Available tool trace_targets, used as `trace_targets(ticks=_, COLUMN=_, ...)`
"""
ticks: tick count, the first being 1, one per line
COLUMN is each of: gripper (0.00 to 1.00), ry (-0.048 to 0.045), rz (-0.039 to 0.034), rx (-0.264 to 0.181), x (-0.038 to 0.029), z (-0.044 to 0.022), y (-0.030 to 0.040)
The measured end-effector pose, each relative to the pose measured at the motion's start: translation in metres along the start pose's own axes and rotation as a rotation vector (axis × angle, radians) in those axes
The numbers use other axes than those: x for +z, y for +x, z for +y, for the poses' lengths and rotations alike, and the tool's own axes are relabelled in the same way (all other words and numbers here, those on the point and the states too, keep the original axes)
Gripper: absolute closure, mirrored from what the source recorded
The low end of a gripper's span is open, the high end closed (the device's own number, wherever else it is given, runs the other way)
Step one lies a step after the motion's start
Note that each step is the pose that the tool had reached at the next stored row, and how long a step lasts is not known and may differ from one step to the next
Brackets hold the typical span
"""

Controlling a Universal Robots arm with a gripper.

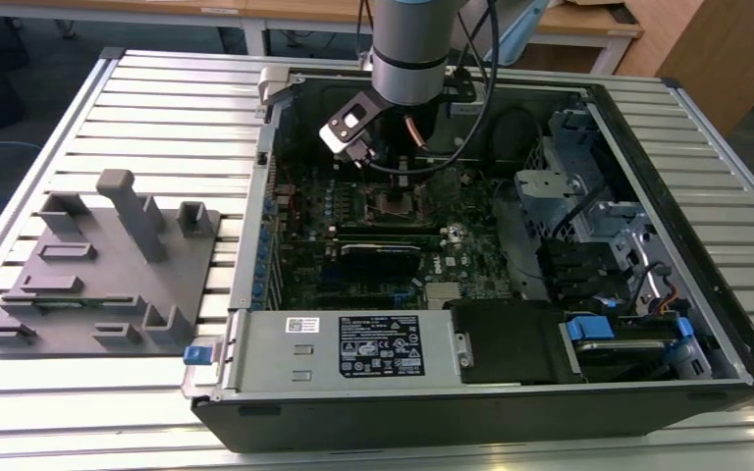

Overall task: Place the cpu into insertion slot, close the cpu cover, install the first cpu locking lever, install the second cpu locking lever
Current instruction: 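Place the cpu into insertion slot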

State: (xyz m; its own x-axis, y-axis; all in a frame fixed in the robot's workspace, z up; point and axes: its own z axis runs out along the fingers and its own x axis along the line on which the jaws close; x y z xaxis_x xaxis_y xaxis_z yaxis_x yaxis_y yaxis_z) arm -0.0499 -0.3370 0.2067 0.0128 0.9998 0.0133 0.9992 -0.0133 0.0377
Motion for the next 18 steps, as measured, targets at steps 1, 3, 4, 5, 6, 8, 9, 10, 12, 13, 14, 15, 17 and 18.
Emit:
trace_targets(ticks=1, gripper=0.9, ry=0.0001, rz=-0.0002, rx=0.0, x=-0.0001, z=0.0, y=0.0)
trace_targets(ticks=3, gripper=0.9, ry=0.0001, rz=-0.0002, rx=0.0, x=-0.0002, z=0.0, y=0.0)
trace_targets(ticks=4, gripper=0.9, ry=0.0004, rz=-0.0006, rx=0.0, x=-0.0008, z=0.0, y=-0.0001)
trace_targets(ticks=5, gripper=0.9, ry=0.0003, rz=-0.0005, rx=0.0, x=-0.0015, z=0.0, y=-0.0001)
trace_targets(ticks=6, gripper=0.9, ry=0.0002, rz=-0.0003, rx=0.0, x=-0.0028, z=0.0001, y=0.0)
trace_targets(ticks=8, gripper=0.9, ry=0.0001, rz=-0.0002, rx=0.0, x=-0.0058, z=0.0002, y=0.0)
trace_targets(ticks=9, gripper=0.9, ry=0.0001, rz=-0.0002, rx=0.0, x=-0.0068, z=0.0002, y=0.0001)
trace_targets(ticks=10, gripper=0.9, ry=0.0, rz=0.0, rx=0.0, x=-0.0069, z=0.0003, y=0.0001)
trace_targets(ticks=12, gripper=0.9, ry=0.0001, rz=0.0, rx=0.0, x=-0.0069, z=0.0003, y=0.0001)
trace_targets(ticks=13, gripper=0.9, ry=0.0001, rz=0.0, rx=0.0, x=-0.0069, z=0.0008, y=0.0001)
trace_targets(ticks=14, gripper=0.9, ry=0.0001, rz=-0.0001, rx=0.0, x=-0.0069, z=0.0016, y=0.0001)
trace_targets(ticks=15, gripper=0.9, ry=0.0001, rz=-0.0001, rx=0.0, x=-0.0069, z=0.0023, y=0.0001)
trace_targets(ticks=17, gripper=0.9, ry=0.0001, rz=-0.0002, rx=0.0, x=-0.0069, z=0.0026, y=0.0001)
trace_targets(ticks=18, gripper=0.9, ry=0.0001, rz=-0.0001, rx=0.0, x=-0.0069, z=0.0026, y=0.0001)
